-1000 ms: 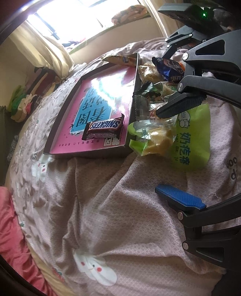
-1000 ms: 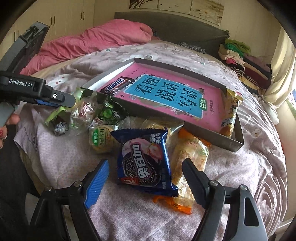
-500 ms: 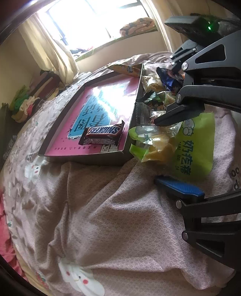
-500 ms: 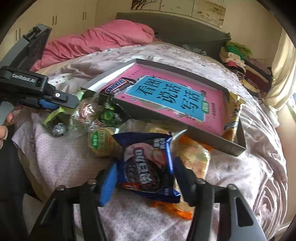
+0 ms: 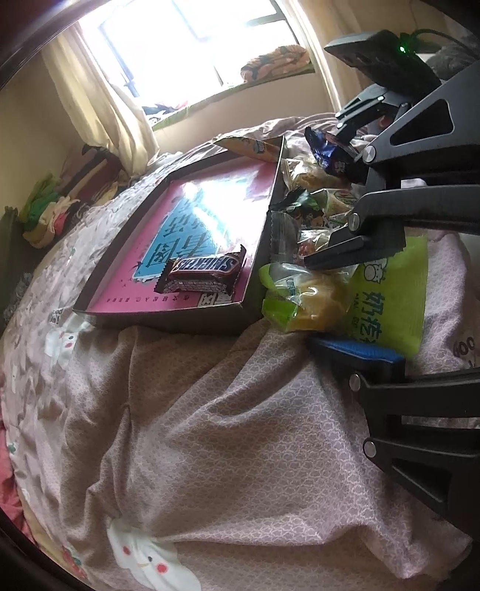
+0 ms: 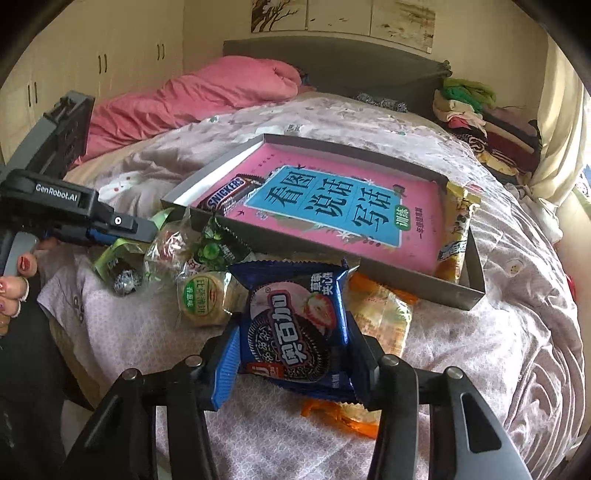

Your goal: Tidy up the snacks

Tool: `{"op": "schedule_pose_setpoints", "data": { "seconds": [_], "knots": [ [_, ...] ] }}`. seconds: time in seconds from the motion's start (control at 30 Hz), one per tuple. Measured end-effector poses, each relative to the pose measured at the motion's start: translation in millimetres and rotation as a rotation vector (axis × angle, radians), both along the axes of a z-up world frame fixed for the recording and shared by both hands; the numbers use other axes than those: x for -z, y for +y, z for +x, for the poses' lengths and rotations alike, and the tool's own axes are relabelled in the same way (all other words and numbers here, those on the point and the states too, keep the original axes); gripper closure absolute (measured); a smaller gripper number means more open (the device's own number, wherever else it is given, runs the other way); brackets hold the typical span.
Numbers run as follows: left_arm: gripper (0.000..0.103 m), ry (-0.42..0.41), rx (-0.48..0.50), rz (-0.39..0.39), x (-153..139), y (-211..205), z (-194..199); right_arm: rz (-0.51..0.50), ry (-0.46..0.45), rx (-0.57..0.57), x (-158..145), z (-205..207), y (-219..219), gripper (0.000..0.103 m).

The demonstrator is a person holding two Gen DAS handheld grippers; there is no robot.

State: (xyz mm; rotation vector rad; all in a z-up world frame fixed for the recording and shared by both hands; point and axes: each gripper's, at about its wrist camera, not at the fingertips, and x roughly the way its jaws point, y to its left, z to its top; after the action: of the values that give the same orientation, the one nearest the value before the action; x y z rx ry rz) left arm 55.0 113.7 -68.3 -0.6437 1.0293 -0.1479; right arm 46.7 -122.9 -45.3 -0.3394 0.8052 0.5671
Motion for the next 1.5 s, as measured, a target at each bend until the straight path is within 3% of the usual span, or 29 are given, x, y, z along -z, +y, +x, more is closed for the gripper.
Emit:
{"op": "schedule_pose_setpoints", "data": {
  "seconds": [0.73, 1.5],
  "knots": [
    [0.071, -0.155, -0.016, 0.077, -53, -4, -19, 0.118, -0.042, 0.027, -22, 0, -16, 0.052],
    [0.071, -0.216, 0.007, 0.163, -83, -37, -16, 0.257, -0.075, 0.116, -40, 16, -48, 0.052]
  ]
}}
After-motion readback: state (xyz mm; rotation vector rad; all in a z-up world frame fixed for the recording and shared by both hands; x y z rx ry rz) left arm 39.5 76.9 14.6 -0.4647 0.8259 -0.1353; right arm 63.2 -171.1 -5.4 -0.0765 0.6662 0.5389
